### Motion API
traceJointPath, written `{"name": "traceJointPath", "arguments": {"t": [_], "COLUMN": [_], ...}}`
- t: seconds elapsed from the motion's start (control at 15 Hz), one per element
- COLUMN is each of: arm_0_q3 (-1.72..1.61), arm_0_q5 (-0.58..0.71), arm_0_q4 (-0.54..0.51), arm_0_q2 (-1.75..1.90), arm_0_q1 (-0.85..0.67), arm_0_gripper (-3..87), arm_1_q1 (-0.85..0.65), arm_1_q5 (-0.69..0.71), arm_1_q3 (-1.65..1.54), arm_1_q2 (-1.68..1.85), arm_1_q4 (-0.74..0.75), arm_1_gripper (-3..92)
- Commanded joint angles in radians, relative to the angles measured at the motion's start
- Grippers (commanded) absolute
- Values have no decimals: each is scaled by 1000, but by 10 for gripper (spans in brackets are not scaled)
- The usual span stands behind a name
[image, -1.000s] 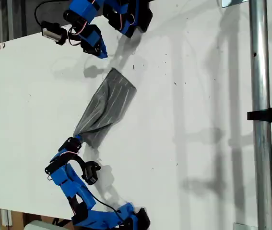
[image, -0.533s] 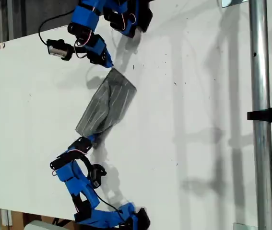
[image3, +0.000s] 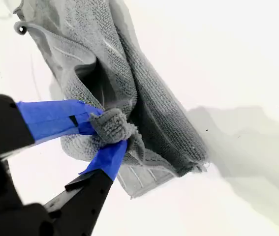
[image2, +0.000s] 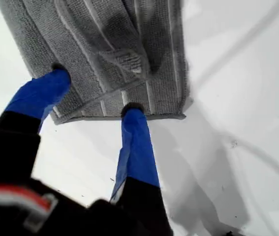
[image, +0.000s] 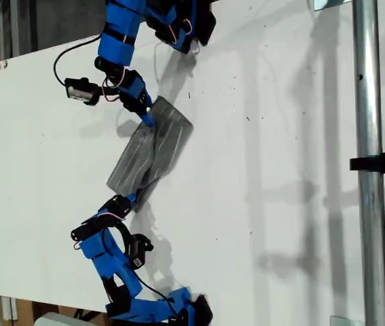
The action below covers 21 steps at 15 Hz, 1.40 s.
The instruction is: Grasp corners of a towel and fold twice.
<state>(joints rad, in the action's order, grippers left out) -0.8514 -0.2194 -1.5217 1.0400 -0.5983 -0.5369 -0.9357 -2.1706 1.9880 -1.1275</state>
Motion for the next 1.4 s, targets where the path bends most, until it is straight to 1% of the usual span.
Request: {"name": "traceJointPath", "arguments": {"t": [0.0, 0.07, 0.13, 0.33, 0.4, 0.67, 1.0, 1.13, 1.2, 1.33], "arm_0_q3": [25, 25, 23, 20, 20, 14, 6, 6, 5, 6], "arm_0_q5": [11, 11, 11, 15, 18, 26, 28, 28, 28, 28], "arm_0_q4": [5, 9, 12, -6, -8, -8, -3, -5, -8, -8], "arm_0_q2": [75, 74, 74, 77, 77, 72, 71, 71, 71, 71], "arm_0_q1": [-15, -17, -15, -20, -25, -28, -35, -35, -35, -35], "arm_0_gripper": [32, 29, 29, 32, 32, 32, 31, 30, 29, 29], "arm_1_q1": [-38, -46, -44, 18, 25, 43, 6, -3, 17, 35], "arm_1_q5": [20, 21, 54, 250, 288, 291, 385, 403, 403, 408], "arm_1_q3": [80, 100, 124, 199, 199, 225, 298, 337, 364, 428], "arm_1_q2": [-40, -83, -126, -198, -204, -370, -534, -531, -474, -360], "arm_1_q4": [38, 51, 80, 91, 86, 83, 103, 51, -14, -153], "arm_1_gripper": [258, 258, 259, 268, 268, 270, 257, 236, 232, 253]}}
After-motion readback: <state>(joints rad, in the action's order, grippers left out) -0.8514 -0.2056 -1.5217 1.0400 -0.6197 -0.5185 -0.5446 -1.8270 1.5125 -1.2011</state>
